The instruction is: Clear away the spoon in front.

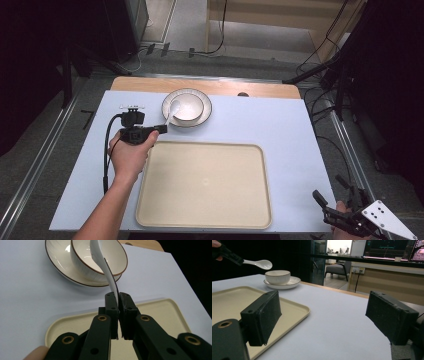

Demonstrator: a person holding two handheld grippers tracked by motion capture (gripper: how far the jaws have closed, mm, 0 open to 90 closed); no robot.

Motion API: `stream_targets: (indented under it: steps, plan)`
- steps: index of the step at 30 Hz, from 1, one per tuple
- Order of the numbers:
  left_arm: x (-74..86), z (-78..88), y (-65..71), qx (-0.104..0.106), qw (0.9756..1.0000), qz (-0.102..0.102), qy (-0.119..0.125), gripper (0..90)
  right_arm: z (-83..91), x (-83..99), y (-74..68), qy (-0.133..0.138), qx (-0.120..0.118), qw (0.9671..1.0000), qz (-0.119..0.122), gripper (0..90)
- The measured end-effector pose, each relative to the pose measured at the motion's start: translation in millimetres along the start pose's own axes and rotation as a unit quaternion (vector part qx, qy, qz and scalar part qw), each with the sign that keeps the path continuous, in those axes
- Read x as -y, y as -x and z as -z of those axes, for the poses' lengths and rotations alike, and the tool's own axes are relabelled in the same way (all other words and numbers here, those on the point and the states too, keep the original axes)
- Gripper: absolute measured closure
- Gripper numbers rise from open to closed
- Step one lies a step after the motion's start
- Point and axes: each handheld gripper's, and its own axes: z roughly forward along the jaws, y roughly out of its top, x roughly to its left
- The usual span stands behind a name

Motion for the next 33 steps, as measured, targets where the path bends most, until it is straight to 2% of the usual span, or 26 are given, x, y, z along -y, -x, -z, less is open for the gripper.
stream_targets:
  steps: [11, 17, 24, 33]
  plan:
    - [34.9, 19.8, -0.6, 0.006, 0.9995, 0.009, 0.03, 87.5, 0.1, -0.2, -0.4, 0.0, 0.001, 1.0, 0.0, 12.9]
    - [58.4, 29.6, -3.3, 0.0, 0.999, 0.016, 0.043, 87.5, -0.4, -0.1, -1.1, -0.002, -0.001, 1.0, 0.001, 12.9]
    - [83.0, 39.2, -8.3, -0.01, 0.9985, 0.024, 0.048, 87.5, -0.9, 0.0, -1.3, -0.001, 0.0, 1.0, 0.002, 13.0]
    - [109.2, 42.1, -14.4, -0.022, 0.9981, 0.033, 0.046, 87.5, -0.9, 0.3, -2.1, -0.003, 0.0, 1.0, 0.001, 12.9]
